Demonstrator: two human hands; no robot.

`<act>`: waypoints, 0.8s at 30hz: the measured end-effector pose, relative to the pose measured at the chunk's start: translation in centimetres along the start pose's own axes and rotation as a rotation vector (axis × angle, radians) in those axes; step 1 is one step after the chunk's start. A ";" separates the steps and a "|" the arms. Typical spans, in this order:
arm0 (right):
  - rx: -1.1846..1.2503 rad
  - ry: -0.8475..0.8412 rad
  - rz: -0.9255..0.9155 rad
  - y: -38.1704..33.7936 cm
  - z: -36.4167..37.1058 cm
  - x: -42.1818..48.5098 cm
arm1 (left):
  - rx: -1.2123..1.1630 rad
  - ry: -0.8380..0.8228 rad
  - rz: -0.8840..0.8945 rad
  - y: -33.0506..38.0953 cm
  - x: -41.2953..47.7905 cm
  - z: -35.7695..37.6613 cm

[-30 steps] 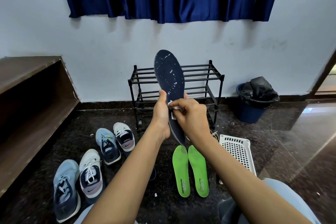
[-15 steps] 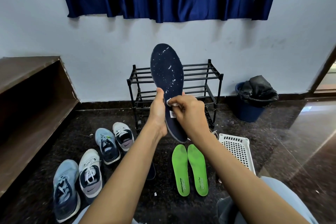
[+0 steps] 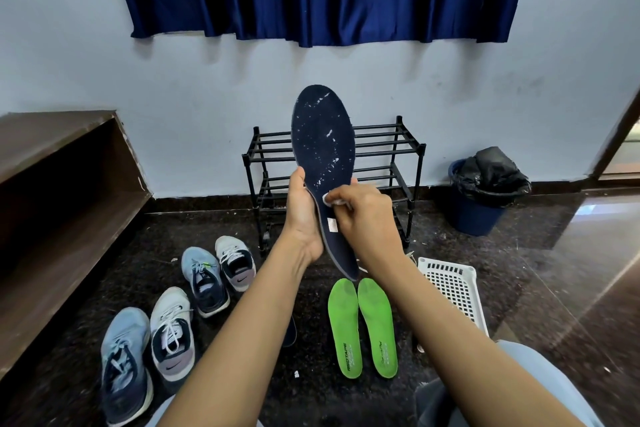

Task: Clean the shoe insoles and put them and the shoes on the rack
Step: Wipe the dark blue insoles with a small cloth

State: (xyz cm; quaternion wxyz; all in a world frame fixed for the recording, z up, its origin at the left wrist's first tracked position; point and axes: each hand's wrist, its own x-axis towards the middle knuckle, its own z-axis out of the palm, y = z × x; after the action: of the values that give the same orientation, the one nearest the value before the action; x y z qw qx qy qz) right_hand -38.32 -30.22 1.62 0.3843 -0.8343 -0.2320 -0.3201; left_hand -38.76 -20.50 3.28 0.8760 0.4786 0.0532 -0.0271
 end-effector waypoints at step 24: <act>-0.075 -0.131 -0.002 -0.6 0.4 -1.0 | -0.016 0.108 -0.028 -0.1 0.5 -0.4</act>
State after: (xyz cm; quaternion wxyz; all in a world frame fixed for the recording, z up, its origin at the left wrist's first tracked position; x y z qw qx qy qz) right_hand -39.28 -29.71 1.02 0.3364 -0.8671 -0.2452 -0.2735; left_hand -38.28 -20.22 2.87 0.8752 0.4716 0.1072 -0.0134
